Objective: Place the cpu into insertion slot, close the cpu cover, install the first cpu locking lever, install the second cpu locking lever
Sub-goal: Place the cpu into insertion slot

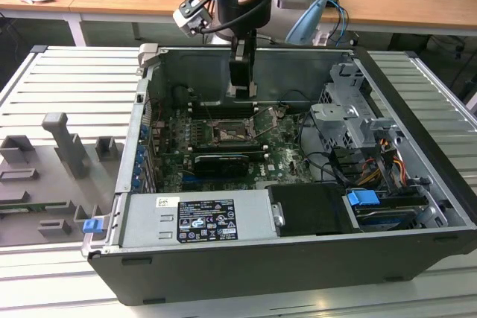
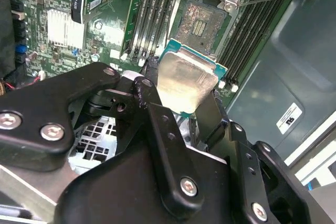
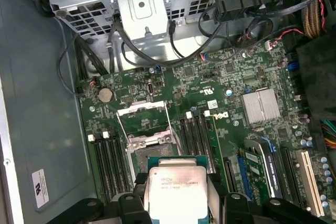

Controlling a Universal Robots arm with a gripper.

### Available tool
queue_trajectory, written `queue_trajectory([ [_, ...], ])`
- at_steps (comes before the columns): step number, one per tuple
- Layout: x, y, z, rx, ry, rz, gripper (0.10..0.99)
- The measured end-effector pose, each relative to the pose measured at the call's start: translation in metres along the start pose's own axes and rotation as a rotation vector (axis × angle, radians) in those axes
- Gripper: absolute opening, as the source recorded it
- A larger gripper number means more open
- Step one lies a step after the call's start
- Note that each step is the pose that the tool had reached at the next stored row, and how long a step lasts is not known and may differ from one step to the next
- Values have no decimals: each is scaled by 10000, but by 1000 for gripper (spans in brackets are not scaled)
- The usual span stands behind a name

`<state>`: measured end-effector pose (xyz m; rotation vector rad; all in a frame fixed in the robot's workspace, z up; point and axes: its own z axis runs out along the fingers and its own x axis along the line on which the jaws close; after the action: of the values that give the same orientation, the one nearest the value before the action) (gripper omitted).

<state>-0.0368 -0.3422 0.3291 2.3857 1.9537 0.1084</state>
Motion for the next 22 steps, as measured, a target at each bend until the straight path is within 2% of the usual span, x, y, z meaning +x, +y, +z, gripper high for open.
queue_trajectory([
  [2, 0, -1, 15, 14, 64, -721, 529],
  [3, 0, -1, 17, 15, 74, -824, 529],
  [19, -1, -4, 49, 15, 74, -825, 529],
  [22, -1, -7, 88, 16, 74, -825, 529],
])
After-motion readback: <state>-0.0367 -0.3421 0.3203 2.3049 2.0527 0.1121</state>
